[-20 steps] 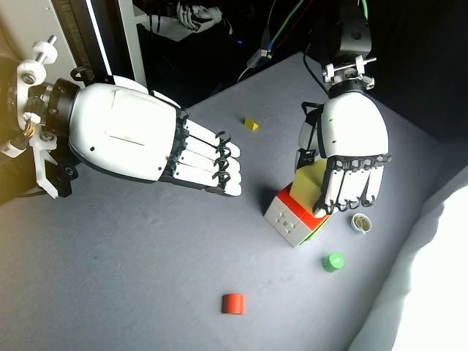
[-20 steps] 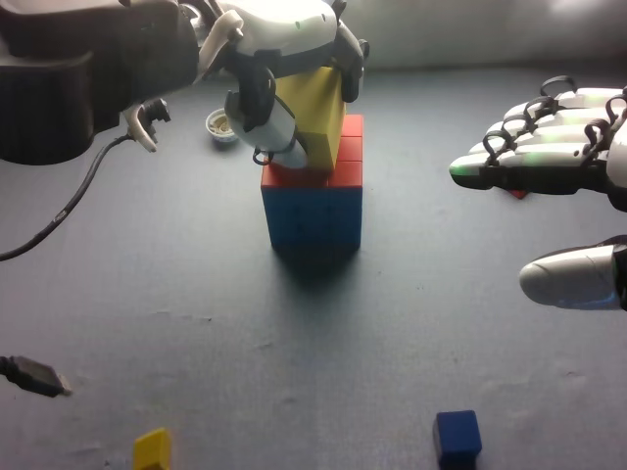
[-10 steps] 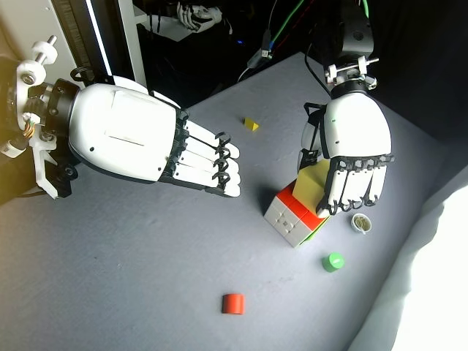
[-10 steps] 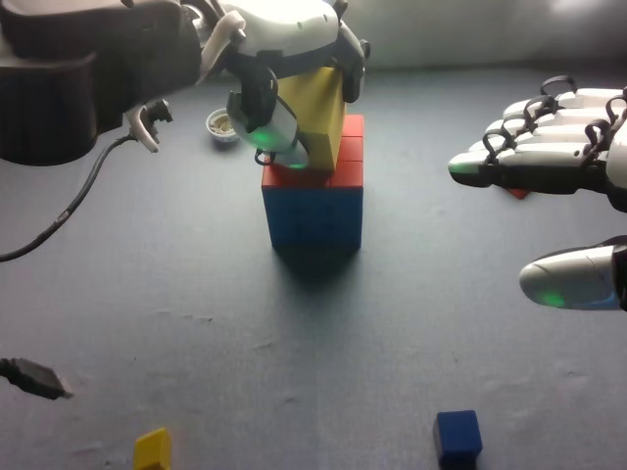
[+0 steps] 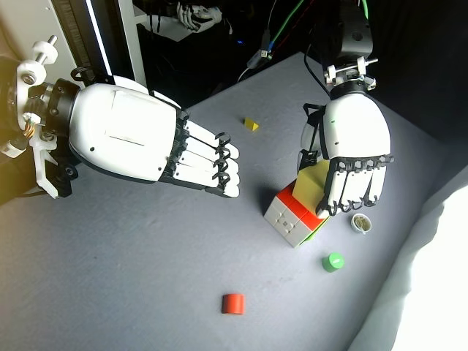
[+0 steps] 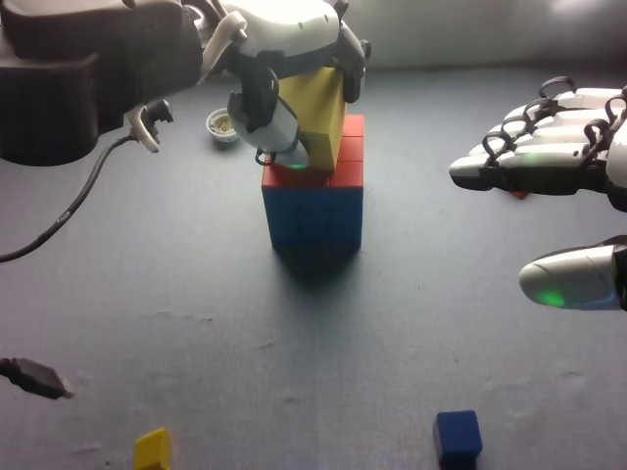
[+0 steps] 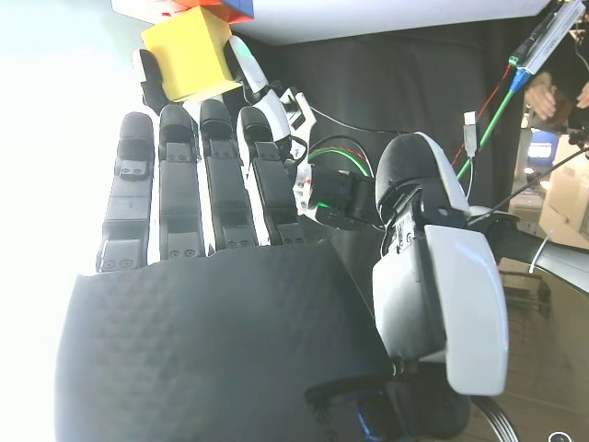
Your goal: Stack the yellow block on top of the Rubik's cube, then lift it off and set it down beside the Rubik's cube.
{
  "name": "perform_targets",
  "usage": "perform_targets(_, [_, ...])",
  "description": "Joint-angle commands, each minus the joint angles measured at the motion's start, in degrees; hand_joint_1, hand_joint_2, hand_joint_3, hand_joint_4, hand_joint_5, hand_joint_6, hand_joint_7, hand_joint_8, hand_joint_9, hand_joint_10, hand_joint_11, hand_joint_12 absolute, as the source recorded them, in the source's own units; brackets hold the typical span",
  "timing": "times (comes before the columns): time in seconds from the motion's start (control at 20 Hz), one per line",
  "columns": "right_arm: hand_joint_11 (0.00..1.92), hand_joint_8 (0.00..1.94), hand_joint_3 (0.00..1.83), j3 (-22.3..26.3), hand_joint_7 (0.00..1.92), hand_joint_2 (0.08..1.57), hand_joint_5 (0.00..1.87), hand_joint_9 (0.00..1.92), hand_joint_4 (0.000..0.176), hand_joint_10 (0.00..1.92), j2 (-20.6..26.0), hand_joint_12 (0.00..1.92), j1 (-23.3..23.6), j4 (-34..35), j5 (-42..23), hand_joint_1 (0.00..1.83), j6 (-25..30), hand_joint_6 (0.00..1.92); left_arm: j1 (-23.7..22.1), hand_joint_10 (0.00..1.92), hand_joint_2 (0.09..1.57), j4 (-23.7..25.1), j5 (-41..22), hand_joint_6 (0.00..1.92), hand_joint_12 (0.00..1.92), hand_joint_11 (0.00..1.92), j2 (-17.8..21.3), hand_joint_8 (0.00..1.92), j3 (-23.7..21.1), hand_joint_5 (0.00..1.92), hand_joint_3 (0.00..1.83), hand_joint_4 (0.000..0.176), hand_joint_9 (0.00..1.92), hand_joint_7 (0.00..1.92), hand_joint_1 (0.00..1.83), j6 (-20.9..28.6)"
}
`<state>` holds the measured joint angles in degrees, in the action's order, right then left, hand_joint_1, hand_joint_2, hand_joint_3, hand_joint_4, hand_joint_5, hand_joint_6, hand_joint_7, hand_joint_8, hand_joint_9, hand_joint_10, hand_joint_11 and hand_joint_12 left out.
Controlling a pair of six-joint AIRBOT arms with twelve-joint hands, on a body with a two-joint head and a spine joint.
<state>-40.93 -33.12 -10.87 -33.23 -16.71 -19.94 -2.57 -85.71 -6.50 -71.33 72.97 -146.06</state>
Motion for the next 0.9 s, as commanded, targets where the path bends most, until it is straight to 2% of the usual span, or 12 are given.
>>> perform_targets(0.0, [0.00, 0.01, 0.00, 0.0, 0.19, 1.28, 0.18, 0.15, 0.000, 0.01, 0.5, 0.25, 0.6, 1.4, -5.4, 0.00, 0.3, 0.01, 0.0, 0.89, 1.19, 1.0, -1.1, 0.65, 1.54, 0.20, 0.4, 0.69, 0.2, 0.59, 0.00, 0.000, 0.57, 0.71, 1.12, -0.6])
perform_targets(0.05, [0.00, 0.01, 0.00, 0.0, 0.19, 1.28, 0.18, 0.15, 0.000, 0.01, 0.5, 0.25, 0.6, 1.4, -5.4, 0.00, 0.3, 0.01, 0.0, 0.89, 1.19, 1.0, -1.1, 0.65, 1.54, 0.20, 0.4, 0.69, 0.2, 0.59, 0.00, 0.000, 0.57, 0.71, 1.12, -0.6])
perform_targets(0.1, [0.00, 0.01, 0.00, 0.0, 0.19, 1.28, 0.19, 0.15, 0.000, 0.01, 0.5, 0.26, 0.6, 1.4, -5.4, 0.00, 0.3, 0.01, 0.0, 0.79, 1.18, 1.0, -1.1, 0.34, 1.52, 0.17, 0.4, 0.39, 0.1, 0.64, 0.00, 0.000, 0.57, 0.75, 1.10, -0.6])
perform_targets(0.15, [0.00, 0.01, 0.00, 0.0, 0.19, 1.28, 0.19, 0.15, 0.000, 0.01, 0.5, 0.26, 0.6, 1.4, -5.4, 0.00, 0.3, 0.01, 0.0, 0.79, 1.18, 1.0, -1.1, 0.34, 1.52, 0.17, 0.3, 0.39, 0.1, 0.64, 0.00, 0.000, 0.57, 0.75, 1.10, -0.6])
perform_targets(0.2, [0.00, 0.00, 0.00, 0.0, 0.15, 1.28, 0.15, 0.11, 0.000, 0.00, 0.5, 0.18, 0.6, 1.4, -5.4, 0.00, 0.3, 0.00, 0.0, 0.47, 1.19, 1.0, -1.1, 0.12, 1.38, 0.04, 0.3, 0.14, 0.1, 0.51, 0.00, 0.000, 0.49, 0.63, 0.94, -0.6])
perform_targets(0.3, [0.00, 0.01, 0.00, 0.0, 0.18, 1.30, 0.17, 0.13, 0.000, 0.01, 0.5, 0.22, 0.6, 1.4, -5.4, 0.00, 0.3, 0.01, 0.0, 0.05, 1.15, 1.0, -1.1, 0.00, 1.25, 0.01, 0.3, 0.00, 0.1, 0.44, 0.00, 0.000, 0.56, 0.57, 0.81, -0.6])
perform_targets(0.4, [0.00, 0.00, 0.00, 0.0, 0.16, 1.30, 0.16, 0.12, 0.000, 0.00, 0.5, 0.19, 0.6, 1.4, -5.4, 0.00, 0.3, 0.00, 0.1, 0.00, 1.15, 1.0, -1.1, 0.00, 1.12, 0.00, 0.3, 0.00, 0.1, 0.33, 0.00, 0.000, 0.46, 0.46, 0.78, -0.6])
perform_targets(0.45, [0.00, 0.00, 0.00, 0.0, 0.17, 1.30, 0.17, 0.12, 0.000, 0.01, 0.5, 0.18, 0.6, 1.4, -5.4, 0.00, 0.3, 0.01, 0.1, 0.00, 1.16, 1.0, -1.2, 0.00, 0.98, 0.00, 0.3, 0.00, 0.2, 0.24, 0.00, 0.000, 0.35, 0.35, 0.73, -0.6])
perform_targets(0.65, [0.00, 0.00, 0.00, 0.0, 0.17, 1.30, 0.16, 0.12, 0.000, 0.01, 0.5, 0.19, 0.6, 1.4, -5.4, 0.00, 0.3, 0.01, 0.1, 0.00, 1.15, 1.0, -1.1, 0.00, 0.71, 0.00, 0.3, 0.00, 0.1, 0.13, 0.00, 0.000, 0.20, 0.20, 0.59, -0.6])
perform_targets(0.8, [0.00, 0.01, 0.00, 0.0, 0.18, 1.30, 0.16, 0.13, 0.000, 0.01, 0.5, 0.20, 0.6, 1.4, -5.4, 0.00, 0.3, 0.01, 0.1, 0.00, 1.13, 1.0, -1.1, 0.00, 0.68, 0.00, 0.3, 0.00, 0.1, 0.11, 0.00, 0.000, 0.19, 0.17, 0.56, -0.6])
perform_targets(0.85, [0.00, 0.00, 0.00, 0.0, 0.17, 1.29, 0.16, 0.12, 0.000, 0.01, 0.5, 0.20, 0.6, 1.4, -5.4, 0.00, 0.3, 0.00, 0.1, 0.00, 1.14, 1.0, -1.1, 0.00, 0.53, 0.00, 0.3, 0.00, 0.1, 0.04, 0.00, 0.000, 0.13, 0.10, 0.53, -0.6])
